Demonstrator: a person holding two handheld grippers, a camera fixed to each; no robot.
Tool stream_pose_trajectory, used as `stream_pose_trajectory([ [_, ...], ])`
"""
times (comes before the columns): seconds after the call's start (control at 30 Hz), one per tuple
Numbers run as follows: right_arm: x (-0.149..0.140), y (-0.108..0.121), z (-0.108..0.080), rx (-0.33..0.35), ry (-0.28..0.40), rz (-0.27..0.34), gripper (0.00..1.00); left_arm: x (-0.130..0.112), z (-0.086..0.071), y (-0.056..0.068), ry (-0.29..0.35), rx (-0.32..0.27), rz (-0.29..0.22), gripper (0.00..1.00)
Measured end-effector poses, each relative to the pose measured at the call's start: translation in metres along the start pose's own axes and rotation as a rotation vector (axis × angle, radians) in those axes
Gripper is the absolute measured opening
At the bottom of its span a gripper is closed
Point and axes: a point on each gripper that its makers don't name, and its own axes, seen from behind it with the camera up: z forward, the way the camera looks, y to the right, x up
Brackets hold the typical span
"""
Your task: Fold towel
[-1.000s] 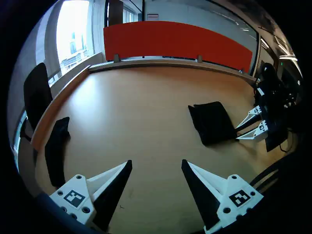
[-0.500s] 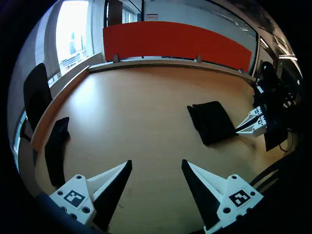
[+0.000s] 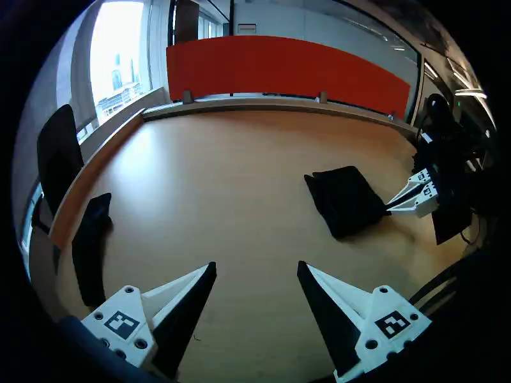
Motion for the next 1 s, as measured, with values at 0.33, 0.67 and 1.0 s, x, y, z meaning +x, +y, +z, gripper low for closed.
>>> stream_pose_trajectory([
  [0.33, 0.041, 0.012, -0.02, -0.038, 0.067, -0.042, 0.04, 0.006, 0.002, -0.002, 0.011, -0.007, 0.001, 0.94],
  [0.67, 0.092, 0.03, -0.042, -0.084, 0.135, -0.084, 0.04, 0.011, 0.005, -0.001, 0.025, -0.023, 0.003, 0.94],
  [1.0, 0.144, 0.042, -0.075, -0.128, 0.22, -0.107, 0.03, 0.021, 0.005, 0.0, 0.043, -0.035, 0.011, 0.94],
])
